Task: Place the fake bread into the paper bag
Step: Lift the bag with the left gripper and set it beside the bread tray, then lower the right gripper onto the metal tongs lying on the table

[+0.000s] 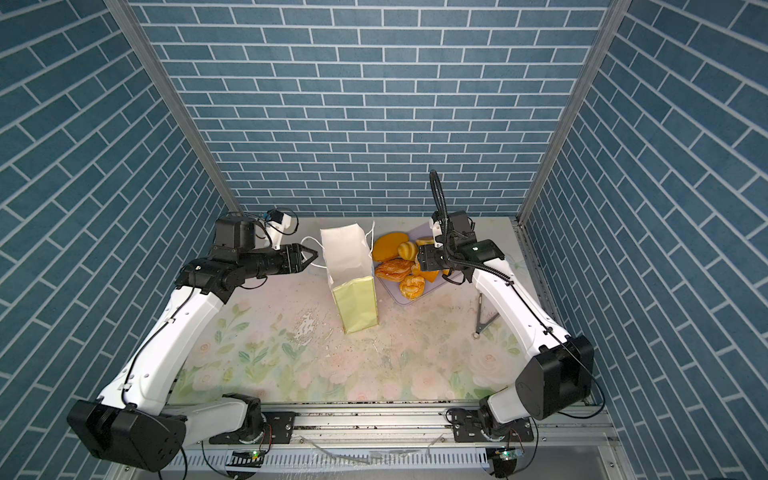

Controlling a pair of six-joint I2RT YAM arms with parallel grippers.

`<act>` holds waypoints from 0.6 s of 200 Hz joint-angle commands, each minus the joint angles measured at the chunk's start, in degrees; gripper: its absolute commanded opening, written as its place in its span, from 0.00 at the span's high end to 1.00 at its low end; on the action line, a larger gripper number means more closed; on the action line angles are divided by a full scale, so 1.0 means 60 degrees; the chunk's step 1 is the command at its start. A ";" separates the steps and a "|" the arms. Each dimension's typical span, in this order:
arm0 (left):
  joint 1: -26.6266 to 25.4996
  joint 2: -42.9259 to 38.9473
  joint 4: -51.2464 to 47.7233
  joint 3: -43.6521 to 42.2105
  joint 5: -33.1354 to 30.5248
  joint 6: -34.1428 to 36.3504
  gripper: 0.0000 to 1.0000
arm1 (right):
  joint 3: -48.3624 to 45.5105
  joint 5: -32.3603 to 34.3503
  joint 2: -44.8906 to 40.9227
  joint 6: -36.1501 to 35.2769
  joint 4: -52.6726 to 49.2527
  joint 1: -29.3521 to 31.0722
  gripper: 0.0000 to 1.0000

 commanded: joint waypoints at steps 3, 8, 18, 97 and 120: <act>0.0032 -0.0012 -0.0327 0.0576 -0.0214 0.0152 0.37 | 0.0466 0.0887 0.0151 0.0794 -0.0903 0.0029 0.23; 0.0034 0.0008 -0.0361 0.0656 -0.0233 0.0151 0.37 | 0.0502 0.1027 0.0160 0.0851 -0.1062 0.0001 0.22; 0.0032 0.0056 -0.0367 0.0798 -0.0112 0.0224 0.36 | 0.0513 0.1295 0.0167 0.0995 -0.1355 -0.0067 0.19; 0.0017 0.0389 -0.0381 0.1515 0.0125 0.0754 0.31 | -0.2158 0.1274 -0.1318 0.2872 -0.2161 -0.2347 0.07; 0.0017 0.0361 -0.0292 0.1458 0.0009 0.0851 0.30 | -0.2995 0.1395 -0.1651 0.3070 -0.2148 -0.2867 0.04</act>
